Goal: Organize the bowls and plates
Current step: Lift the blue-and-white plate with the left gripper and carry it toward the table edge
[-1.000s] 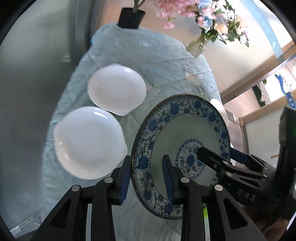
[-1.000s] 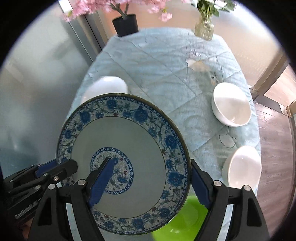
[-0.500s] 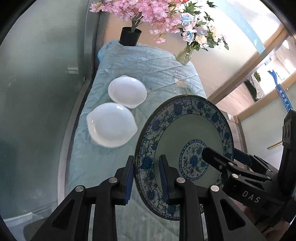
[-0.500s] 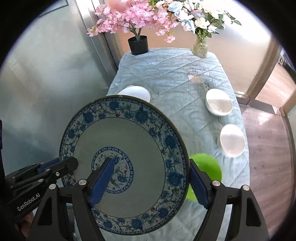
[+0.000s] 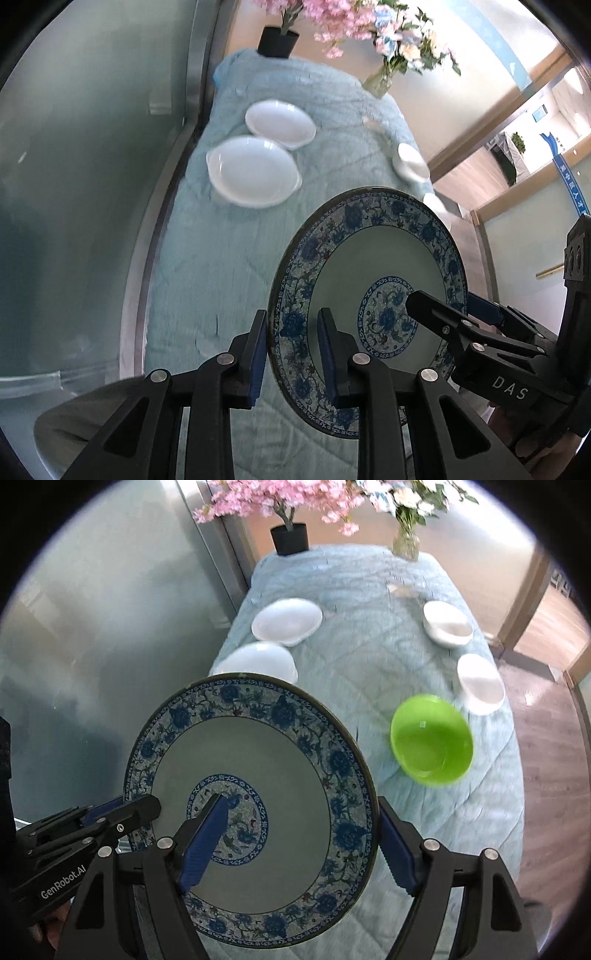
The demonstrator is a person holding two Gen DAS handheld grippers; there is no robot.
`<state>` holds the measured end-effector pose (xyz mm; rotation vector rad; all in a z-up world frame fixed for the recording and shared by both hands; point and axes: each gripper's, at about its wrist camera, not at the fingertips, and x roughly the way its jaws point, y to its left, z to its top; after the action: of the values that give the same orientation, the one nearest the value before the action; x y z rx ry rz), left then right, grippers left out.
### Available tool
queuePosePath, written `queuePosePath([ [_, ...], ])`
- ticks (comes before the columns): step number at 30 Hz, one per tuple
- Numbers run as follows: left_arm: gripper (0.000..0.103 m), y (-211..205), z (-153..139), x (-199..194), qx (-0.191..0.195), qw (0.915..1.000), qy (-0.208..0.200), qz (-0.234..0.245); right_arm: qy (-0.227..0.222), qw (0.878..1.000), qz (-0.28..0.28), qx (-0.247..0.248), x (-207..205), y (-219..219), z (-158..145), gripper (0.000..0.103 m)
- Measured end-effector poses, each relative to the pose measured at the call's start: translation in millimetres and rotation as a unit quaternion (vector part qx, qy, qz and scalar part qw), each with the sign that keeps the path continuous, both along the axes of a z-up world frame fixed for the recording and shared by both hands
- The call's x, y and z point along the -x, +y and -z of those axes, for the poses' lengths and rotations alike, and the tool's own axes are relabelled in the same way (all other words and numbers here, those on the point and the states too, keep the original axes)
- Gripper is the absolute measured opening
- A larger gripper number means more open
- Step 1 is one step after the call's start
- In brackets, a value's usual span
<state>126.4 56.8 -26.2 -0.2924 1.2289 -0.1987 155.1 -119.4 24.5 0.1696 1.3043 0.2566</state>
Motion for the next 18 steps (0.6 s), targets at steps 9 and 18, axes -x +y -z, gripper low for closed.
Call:
queuePosePath([
  [9,0.023,-1.8,62.5,20.1,-0.006,0.9979,0.058,0.028,0.058,0.998,0.017,-0.001,31.1,4.2,60.3,0.079],
  [18,0.023,-14.4,120.8,11.7,-0.016,0.9921,0.113,0.052,0.114,0.992,0.052,-0.016,43.2,-5.4,119.0,0.079],
])
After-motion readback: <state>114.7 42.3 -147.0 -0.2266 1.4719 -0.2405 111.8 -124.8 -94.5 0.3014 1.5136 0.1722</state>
